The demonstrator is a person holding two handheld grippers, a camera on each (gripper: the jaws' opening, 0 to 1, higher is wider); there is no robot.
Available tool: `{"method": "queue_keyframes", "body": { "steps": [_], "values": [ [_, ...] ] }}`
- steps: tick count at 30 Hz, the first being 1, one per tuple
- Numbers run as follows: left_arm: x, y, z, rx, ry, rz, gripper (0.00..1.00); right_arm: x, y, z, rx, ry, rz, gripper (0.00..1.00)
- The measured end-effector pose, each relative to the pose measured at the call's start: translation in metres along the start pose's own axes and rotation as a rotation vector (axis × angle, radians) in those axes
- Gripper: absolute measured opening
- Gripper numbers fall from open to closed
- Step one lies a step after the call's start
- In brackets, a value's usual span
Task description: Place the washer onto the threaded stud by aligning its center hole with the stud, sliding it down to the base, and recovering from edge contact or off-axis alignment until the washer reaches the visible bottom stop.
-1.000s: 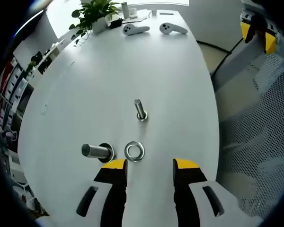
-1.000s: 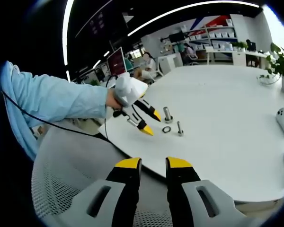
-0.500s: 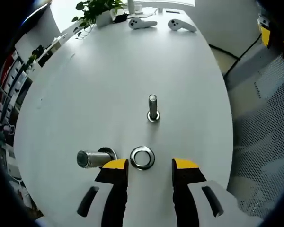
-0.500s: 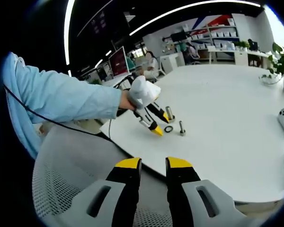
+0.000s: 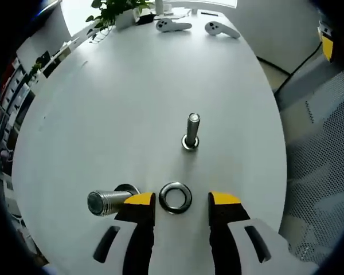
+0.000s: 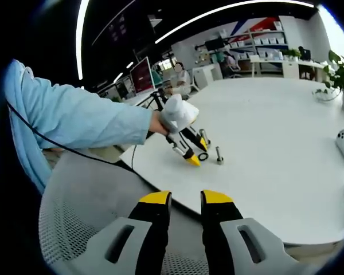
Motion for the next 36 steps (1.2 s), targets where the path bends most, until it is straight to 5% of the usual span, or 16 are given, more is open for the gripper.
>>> {"method": "queue_keyframes", "body": {
  "steps": [12, 15, 36],
  "values": [
    [-0.0014, -0.0030, -0.0003, 0.040, -0.014, -0.008, 0.34, -0.0002, 0.0000, 0.0004, 0.003, -0.003, 0.002, 0.23],
    [-0.0063, -0.0050, -0.0015, 0.036, 0.016, -0.068, 0.20, -0.0004, 0.0000, 0.0005, 0.004, -0.005, 0.004, 0.23],
    [-0.0016, 0.0004, 0.0017, 0.045, 0.003, -0.046, 0.22, -0.0006, 0.0003, 0.0010, 0.008, -0.009, 0.009, 0.23]
  ]
}}
Point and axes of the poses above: the point that each gripper's makers call its tool centre point, and the gripper's own axes: x roughly forward along the fingers, z roughly to its right, y roughly out of its top, the point moved 7 cm from there along -x, roughly backward along the fingers, and after that the axes turned 12 degrees about -x, right-handed, at the moved point
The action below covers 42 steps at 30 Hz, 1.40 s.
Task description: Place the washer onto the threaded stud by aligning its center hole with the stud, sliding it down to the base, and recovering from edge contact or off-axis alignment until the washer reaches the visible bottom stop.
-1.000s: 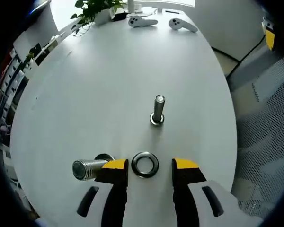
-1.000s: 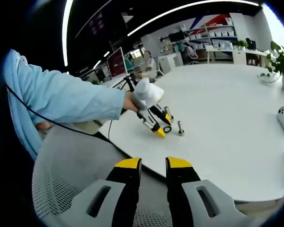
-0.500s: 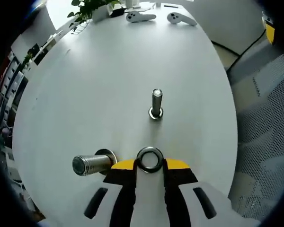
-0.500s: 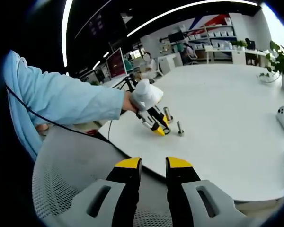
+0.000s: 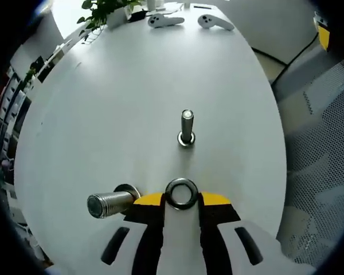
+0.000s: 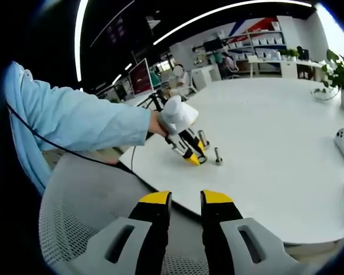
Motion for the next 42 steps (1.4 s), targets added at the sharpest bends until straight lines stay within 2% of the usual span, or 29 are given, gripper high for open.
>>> {"method": "queue_keyframes", "body": {
  "steps": [6, 8, 12, 14, 15, 16, 17, 18, 19, 20, 22, 23, 25, 28, 31, 38, 42],
  "values": [
    [0.001, 0.001, 0.000, -0.007, -0.016, 0.030, 0.24, 0.000, 0.000, 0.000, 0.002, -0.002, 0.000, 0.23],
    [0.001, 0.000, 0.000, -0.018, -0.016, 0.039, 0.21, 0.000, 0.000, 0.000, 0.002, -0.003, -0.001, 0.23],
    [0.001, 0.002, 0.000, -0.041, 0.023, 0.013, 0.20, 0.000, 0.000, 0.000, 0.003, -0.004, 0.000, 0.23],
    [-0.001, 0.004, -0.002, 0.021, 0.066, 0.025, 0.19, 0.000, 0.000, 0.000, 0.002, -0.003, -0.002, 0.23],
    [-0.001, 0.004, 0.000, -0.004, 0.064, 0.033, 0.04, 0.000, 0.000, 0.000, 0.001, -0.002, -0.002, 0.23],
    [-0.007, 0.005, 0.002, 0.017, 0.045, 0.012, 0.00, 0.000, 0.000, 0.000, 0.001, -0.002, -0.003, 0.23],
    [-0.012, 0.011, -0.005, -0.033, 0.170, 0.084, 0.00, 0.000, 0.000, 0.000, 0.001, -0.001, -0.003, 0.23],
    [-0.015, 0.009, -0.001, 0.039, 0.104, 0.052, 0.00, 0.000, 0.000, 0.000, 0.001, -0.002, -0.003, 0.23],
    [-0.012, 0.003, 0.002, -0.008, 0.058, 0.036, 0.00, 0.000, 0.000, 0.000, 0.001, -0.002, -0.003, 0.22],
    [-0.011, 0.002, 0.001, -0.017, 0.063, 0.035, 0.00, 0.000, 0.000, 0.000, 0.001, -0.002, -0.003, 0.22],
    [-0.014, 0.004, -0.005, 0.053, 0.103, 0.079, 0.00, 0.000, 0.000, 0.000, 0.001, -0.001, -0.005, 0.22],
    [-0.020, 0.007, -0.005, 0.037, 0.099, 0.109, 0.00, 0.000, 0.000, 0.000, 0.001, -0.001, -0.004, 0.22],
    [-0.036, 0.014, -0.007, -0.048, 0.077, 0.189, 0.00, 0.000, 0.000, 0.000, 0.000, 0.001, -0.004, 0.22],
    [-0.061, 0.015, -0.012, -0.077, 0.085, 0.255, 0.00, 0.001, 0.000, 0.000, -0.003, 0.004, -0.005, 0.22],
    [-0.082, 0.006, -0.016, -0.116, 0.108, 0.286, 0.00, 0.001, 0.001, -0.001, -0.005, 0.009, -0.006, 0.22],
    [-0.124, -0.038, -0.033, -0.228, 0.170, 0.317, 0.00, 0.002, 0.001, -0.001, -0.008, 0.012, -0.011, 0.22],
    [-0.154, -0.063, -0.044, -0.311, 0.227, 0.372, 0.00, 0.002, 0.000, -0.001, -0.006, 0.010, -0.014, 0.22]
  ]
}}
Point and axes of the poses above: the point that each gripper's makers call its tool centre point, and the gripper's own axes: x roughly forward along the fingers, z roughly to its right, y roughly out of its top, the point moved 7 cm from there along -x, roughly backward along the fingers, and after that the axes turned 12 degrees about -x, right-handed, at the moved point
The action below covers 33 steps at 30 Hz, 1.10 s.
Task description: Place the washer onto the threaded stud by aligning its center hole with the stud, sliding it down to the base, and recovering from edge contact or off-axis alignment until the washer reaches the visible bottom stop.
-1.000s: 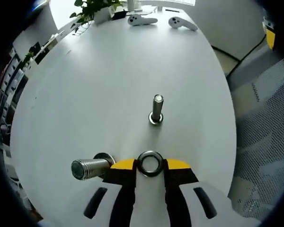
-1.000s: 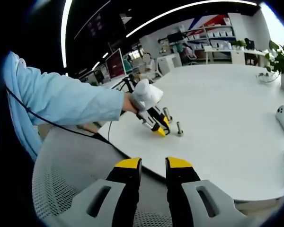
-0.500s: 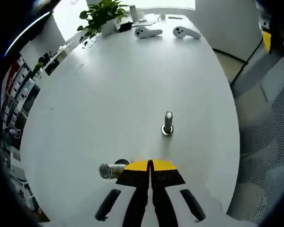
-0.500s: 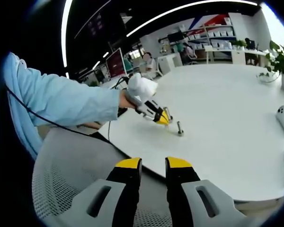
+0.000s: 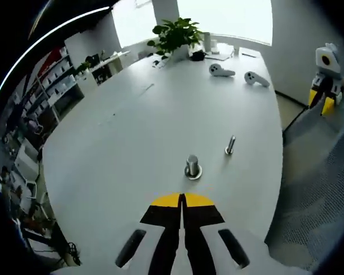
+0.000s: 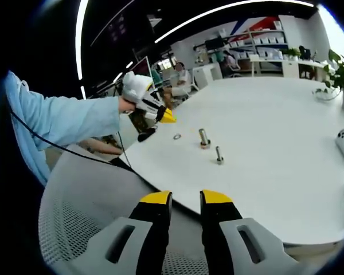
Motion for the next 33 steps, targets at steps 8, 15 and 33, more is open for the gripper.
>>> {"method": "queue_keyframes", "body": {
  "steps": [8, 15, 33],
  "values": [
    [-0.042, -0.027, -0.034, -0.107, 0.104, 0.042, 0.00, 0.000, 0.000, 0.001, 0.003, -0.006, 0.000, 0.22],
    [-0.025, -0.056, -0.038, -0.085, 0.130, -0.040, 0.00, 0.000, 0.000, 0.001, 0.005, -0.014, -0.006, 0.22],
    [0.075, -0.062, -0.059, 0.104, 0.126, -0.301, 0.00, 0.000, -0.001, 0.002, 0.006, -0.019, -0.013, 0.22]
  ]
}}
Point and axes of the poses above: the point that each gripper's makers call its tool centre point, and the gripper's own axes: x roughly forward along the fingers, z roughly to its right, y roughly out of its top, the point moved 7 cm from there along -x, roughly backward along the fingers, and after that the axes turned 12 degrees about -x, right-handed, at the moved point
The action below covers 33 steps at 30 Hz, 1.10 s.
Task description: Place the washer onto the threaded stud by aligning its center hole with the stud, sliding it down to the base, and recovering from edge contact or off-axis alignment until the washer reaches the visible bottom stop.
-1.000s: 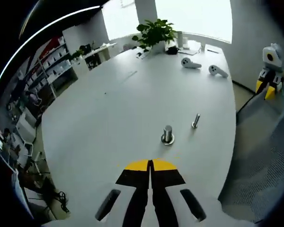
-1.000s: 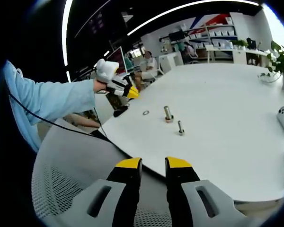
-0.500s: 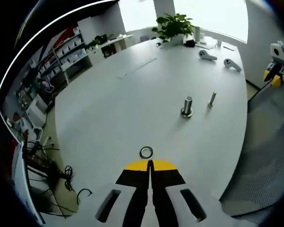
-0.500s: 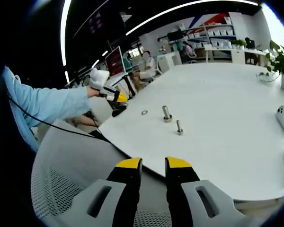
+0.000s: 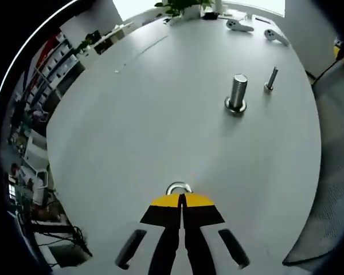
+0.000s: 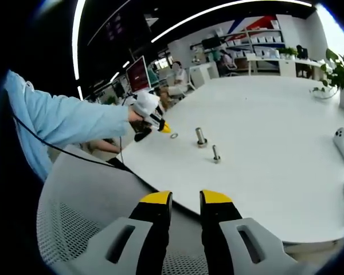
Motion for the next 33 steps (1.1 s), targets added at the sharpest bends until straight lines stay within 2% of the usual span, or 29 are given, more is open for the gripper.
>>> {"method": "queue_keyframes", "body": {
  "steps": [5, 7, 8, 9, 12, 14, 19, 22, 24, 26, 27, 30, 33],
  "values": [
    [0.015, -0.003, -0.001, 0.010, -0.012, -0.053, 0.00, 0.000, 0.000, 0.000, 0.000, 0.000, -0.005, 0.22],
    [0.019, -0.007, 0.002, 0.004, -0.036, -0.082, 0.00, 0.000, 0.000, 0.000, 0.002, -0.002, -0.003, 0.22],
    [0.019, -0.002, -0.001, 0.036, -0.028, -0.047, 0.00, 0.000, 0.000, 0.000, 0.003, -0.002, -0.003, 0.22],
    [0.018, -0.002, -0.002, 0.013, -0.023, -0.063, 0.00, 0.000, 0.000, 0.000, 0.003, -0.003, -0.003, 0.22],
    [0.016, 0.000, 0.005, -0.012, -0.037, -0.061, 0.00, 0.001, 0.000, 0.000, 0.000, 0.002, -0.006, 0.22],
    [0.017, 0.001, 0.012, -0.021, -0.062, -0.062, 0.00, 0.001, 0.000, 0.000, -0.002, 0.005, -0.008, 0.22],
    [0.015, 0.008, 0.042, 0.091, -0.066, -0.080, 0.00, 0.001, 0.000, -0.001, -0.004, 0.009, -0.009, 0.22],
    [0.014, 0.014, 0.063, 0.147, -0.106, -0.084, 0.00, 0.001, 0.000, -0.001, -0.005, 0.010, -0.009, 0.22],
    [0.014, 0.017, 0.077, 0.165, -0.164, -0.069, 0.00, 0.001, 0.000, -0.001, -0.005, 0.011, -0.009, 0.22],
    [0.015, 0.023, 0.091, 0.122, -0.208, -0.045, 0.00, 0.001, 0.000, -0.001, -0.004, 0.010, -0.008, 0.22],
    [0.015, 0.027, 0.099, 0.144, -0.220, -0.030, 0.00, 0.001, 0.000, 0.000, -0.003, 0.008, -0.006, 0.22],
    [0.020, 0.037, 0.107, 0.232, -0.212, -0.019, 0.00, 0.001, 0.000, 0.000, 0.000, 0.004, -0.004, 0.22],
    [0.024, 0.047, 0.118, 0.229, -0.241, -0.020, 0.00, 0.001, 0.000, 0.000, 0.002, 0.000, -0.002, 0.22]
  ]
}}
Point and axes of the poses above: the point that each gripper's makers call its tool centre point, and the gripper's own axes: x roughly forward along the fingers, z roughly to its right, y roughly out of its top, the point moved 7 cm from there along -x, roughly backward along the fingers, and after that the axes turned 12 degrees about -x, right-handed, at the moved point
